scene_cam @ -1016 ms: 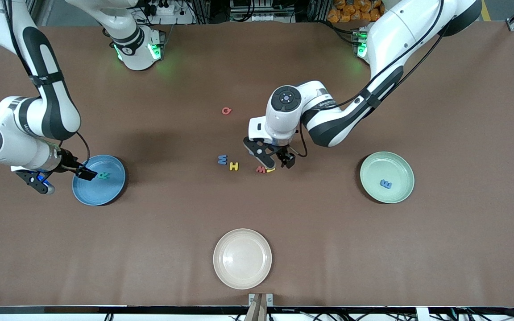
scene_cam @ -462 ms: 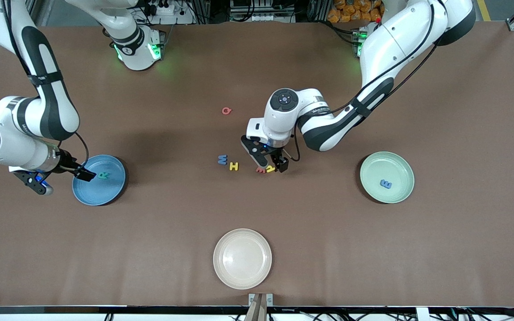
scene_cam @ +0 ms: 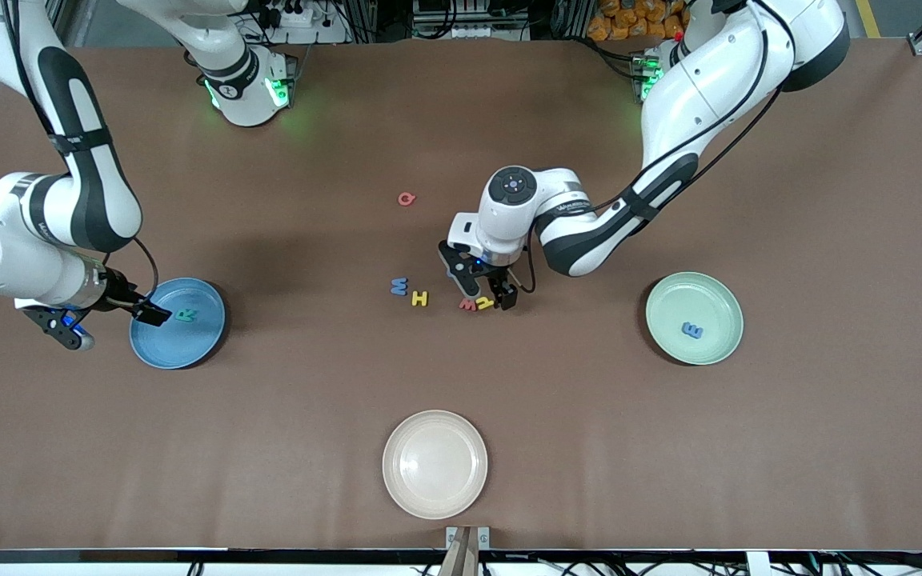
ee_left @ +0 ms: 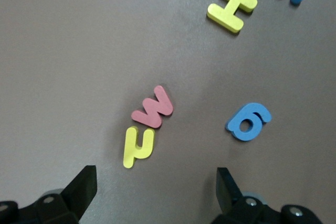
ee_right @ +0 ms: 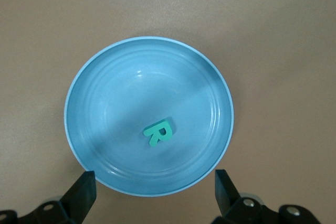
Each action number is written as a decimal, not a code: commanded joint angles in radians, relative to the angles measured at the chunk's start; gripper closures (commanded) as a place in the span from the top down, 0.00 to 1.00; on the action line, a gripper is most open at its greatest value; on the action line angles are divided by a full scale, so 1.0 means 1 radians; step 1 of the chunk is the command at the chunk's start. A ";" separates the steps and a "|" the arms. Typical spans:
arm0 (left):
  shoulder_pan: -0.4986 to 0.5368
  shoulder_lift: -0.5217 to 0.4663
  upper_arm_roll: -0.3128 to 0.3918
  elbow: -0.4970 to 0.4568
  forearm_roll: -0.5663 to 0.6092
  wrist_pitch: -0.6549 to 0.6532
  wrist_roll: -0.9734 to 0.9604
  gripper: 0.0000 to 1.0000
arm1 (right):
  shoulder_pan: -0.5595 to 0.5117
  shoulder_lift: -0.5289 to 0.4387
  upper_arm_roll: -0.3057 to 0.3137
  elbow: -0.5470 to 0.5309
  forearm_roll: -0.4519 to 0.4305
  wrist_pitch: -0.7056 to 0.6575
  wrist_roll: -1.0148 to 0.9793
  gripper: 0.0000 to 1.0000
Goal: Sort uppercase to blue plate, lowercase to green plate
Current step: 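Lower the left gripper onto the yellow lowercase h and grasp it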
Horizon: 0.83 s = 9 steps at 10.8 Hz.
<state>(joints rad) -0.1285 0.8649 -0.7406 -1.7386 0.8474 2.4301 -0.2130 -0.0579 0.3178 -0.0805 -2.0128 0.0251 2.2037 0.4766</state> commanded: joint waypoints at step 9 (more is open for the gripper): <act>0.006 0.013 0.035 0.007 0.022 0.043 0.076 0.79 | -0.014 0.013 0.013 0.008 0.001 0.001 -0.015 1.00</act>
<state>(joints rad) -0.1255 0.8699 -0.7019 -1.7382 0.8478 2.4564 -0.1432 -0.0580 0.3225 -0.0794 -2.0128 0.0251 2.2041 0.4758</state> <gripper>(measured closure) 0.189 0.000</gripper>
